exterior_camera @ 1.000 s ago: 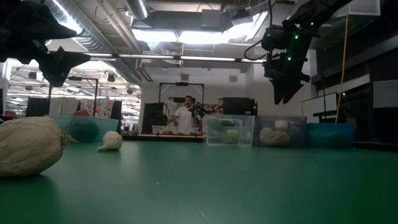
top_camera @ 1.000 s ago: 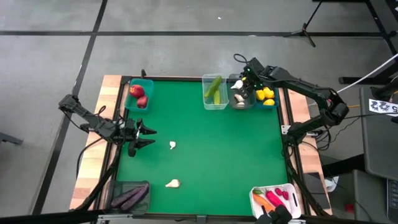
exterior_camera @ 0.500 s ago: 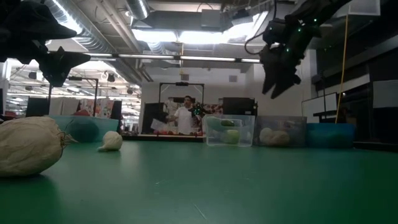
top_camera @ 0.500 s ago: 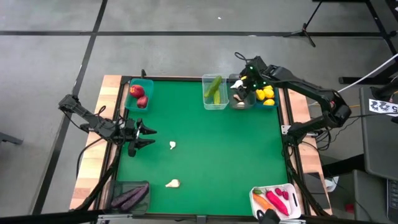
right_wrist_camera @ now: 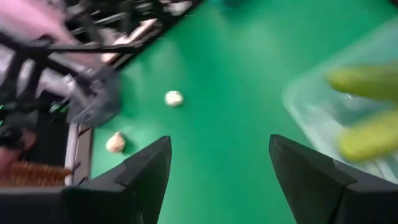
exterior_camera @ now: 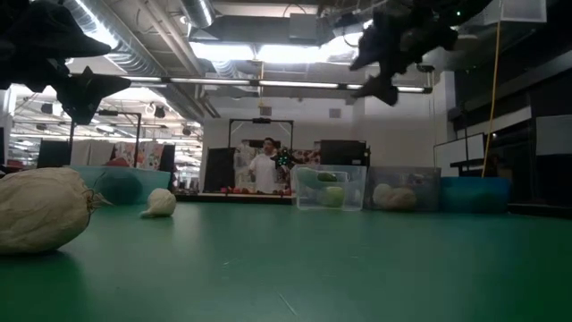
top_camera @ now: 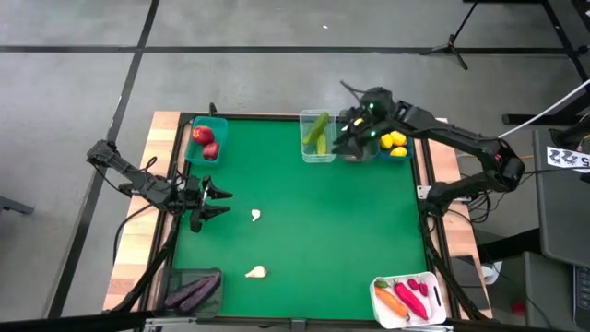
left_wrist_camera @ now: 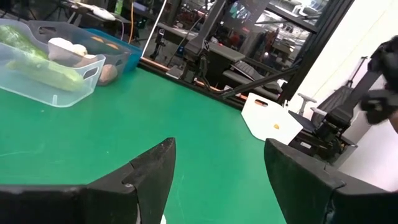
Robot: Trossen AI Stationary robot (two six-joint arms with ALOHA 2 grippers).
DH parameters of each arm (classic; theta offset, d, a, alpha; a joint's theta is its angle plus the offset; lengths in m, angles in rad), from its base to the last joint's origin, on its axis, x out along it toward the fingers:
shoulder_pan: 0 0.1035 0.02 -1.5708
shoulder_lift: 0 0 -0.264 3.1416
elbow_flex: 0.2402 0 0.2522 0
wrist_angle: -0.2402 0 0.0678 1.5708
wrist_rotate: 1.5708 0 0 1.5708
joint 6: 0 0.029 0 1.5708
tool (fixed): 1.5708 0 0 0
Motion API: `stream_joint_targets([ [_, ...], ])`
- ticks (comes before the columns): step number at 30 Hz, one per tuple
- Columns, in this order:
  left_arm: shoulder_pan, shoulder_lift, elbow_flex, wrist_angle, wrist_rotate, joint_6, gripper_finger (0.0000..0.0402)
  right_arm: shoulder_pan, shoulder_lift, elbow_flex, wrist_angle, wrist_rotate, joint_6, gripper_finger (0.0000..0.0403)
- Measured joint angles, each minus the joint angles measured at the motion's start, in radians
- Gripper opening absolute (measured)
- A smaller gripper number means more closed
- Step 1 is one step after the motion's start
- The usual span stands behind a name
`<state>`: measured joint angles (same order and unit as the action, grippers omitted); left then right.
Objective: Sort produce into baskets
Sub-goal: Put the white garlic into the top black transparent bin
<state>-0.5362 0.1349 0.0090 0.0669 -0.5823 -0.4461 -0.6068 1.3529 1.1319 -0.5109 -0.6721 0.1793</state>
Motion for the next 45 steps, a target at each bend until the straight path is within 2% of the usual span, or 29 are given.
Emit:
stream_joint_targets([
  [6, 0.000, 0.000, 0.000, 0.000, 0.000, 0.000, 0.0240, 0.232, 0.006, 0.000, 0.201, 0.061, 0.001, 0.0269],
  [15, 0.000, 0.000, 0.000, 0.000, 0.000, -0.001, 0.0240, 0.576, 0.110, 0.001, 0.576, 0.533, -0.058, 0.0269],
  [22, 0.000, 0.000, 0.000, 0.000, 0.000, -0.010, 0.0240, 0.730, 0.303, 0.001, 0.881, 0.740, -0.162, 0.0269],
  [28, 0.000, 0.000, 0.000, 0.000, 0.000, -0.011, 0.0240, 0.767, 0.495, 0.000, 1.150, 0.777, -0.183, 0.0269],
  [33, 0.000, 0.001, 0.000, 0.000, -0.001, -0.011, 0.0240, 0.763, 0.602, 0.003, 1.237, 0.798, -0.132, 0.0269],
  [36, 0.000, 0.005, 0.000, 0.000, -0.003, -0.010, 0.0240, 0.761, 0.658, 0.034, 1.232, 0.820, -0.124, 0.0269],
  [40, 0.000, 0.017, 0.000, 0.000, -0.006, -0.008, 0.0240, 0.764, 0.746, 0.140, 1.211, 0.812, -0.125, 0.0269],
  [45, 0.000, 0.029, 0.000, 0.000, -0.007, -0.023, 0.0240, 0.763, 0.840, 0.300, 1.033, 0.817, -0.138, 0.0269],
])
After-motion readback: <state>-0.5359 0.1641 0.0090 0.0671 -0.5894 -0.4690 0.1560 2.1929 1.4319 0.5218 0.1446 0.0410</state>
